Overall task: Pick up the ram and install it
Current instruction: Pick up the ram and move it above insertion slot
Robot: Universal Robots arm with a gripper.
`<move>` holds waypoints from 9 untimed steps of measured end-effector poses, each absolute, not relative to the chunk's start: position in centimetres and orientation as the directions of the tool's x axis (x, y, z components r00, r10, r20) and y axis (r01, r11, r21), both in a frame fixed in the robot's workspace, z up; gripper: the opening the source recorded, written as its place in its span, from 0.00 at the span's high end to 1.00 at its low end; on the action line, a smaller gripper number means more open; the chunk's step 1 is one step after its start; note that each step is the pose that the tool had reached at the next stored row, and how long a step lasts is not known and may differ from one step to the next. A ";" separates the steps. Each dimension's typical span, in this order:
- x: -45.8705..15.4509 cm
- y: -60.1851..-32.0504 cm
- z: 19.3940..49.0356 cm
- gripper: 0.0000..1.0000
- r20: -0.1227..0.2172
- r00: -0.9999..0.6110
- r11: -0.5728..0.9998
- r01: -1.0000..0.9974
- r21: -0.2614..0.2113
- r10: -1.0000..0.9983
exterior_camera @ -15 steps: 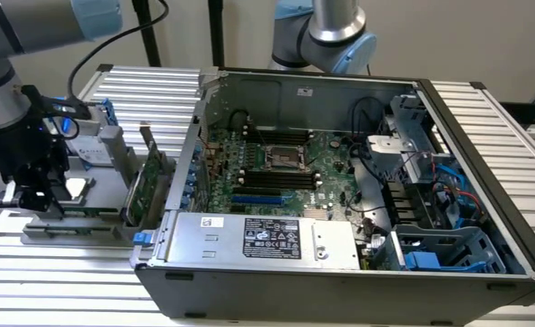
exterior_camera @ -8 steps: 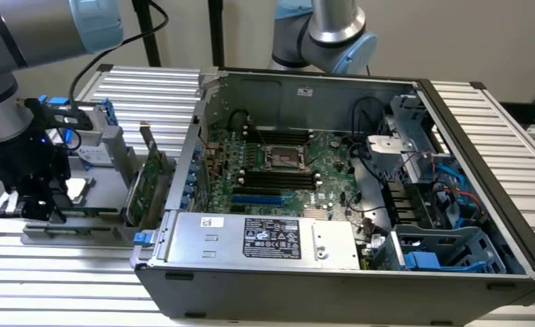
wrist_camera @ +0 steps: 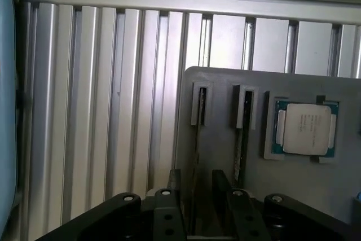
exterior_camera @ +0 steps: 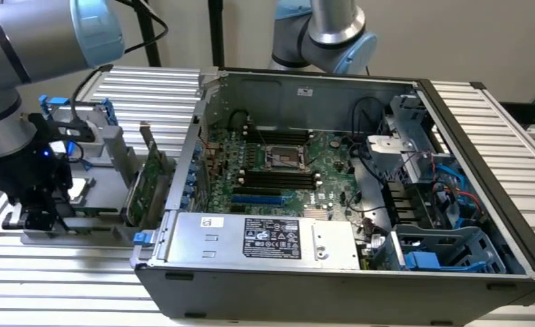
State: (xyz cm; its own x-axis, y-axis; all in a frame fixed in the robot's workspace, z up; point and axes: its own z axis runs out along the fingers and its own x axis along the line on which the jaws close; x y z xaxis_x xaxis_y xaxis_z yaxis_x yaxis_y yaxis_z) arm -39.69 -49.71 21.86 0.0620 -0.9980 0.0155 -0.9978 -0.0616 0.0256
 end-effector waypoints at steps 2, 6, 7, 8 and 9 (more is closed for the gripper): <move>-39.7 -49.8 21.5 0.00 0.015 0.062 -0.062 -0.998 0.024 -0.998; -39.7 -49.8 20.8 0.00 0.015 0.062 -0.062 -0.998 0.021 -0.998; -39.7 -49.8 20.6 0.00 0.015 0.062 -0.062 -0.998 0.020 -0.998; -39.7 -49.8 20.5 0.00 0.015 0.062 -0.062 -0.998 0.019 -0.998; -39.7 -49.8 20.3 0.00 0.014 0.062 -0.062 -0.998 0.019 -0.998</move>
State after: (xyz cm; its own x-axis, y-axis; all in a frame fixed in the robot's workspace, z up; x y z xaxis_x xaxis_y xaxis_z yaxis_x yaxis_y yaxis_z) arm -39.65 -49.80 20.32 0.0619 -0.9980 0.0141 -0.9979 -0.0616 0.0185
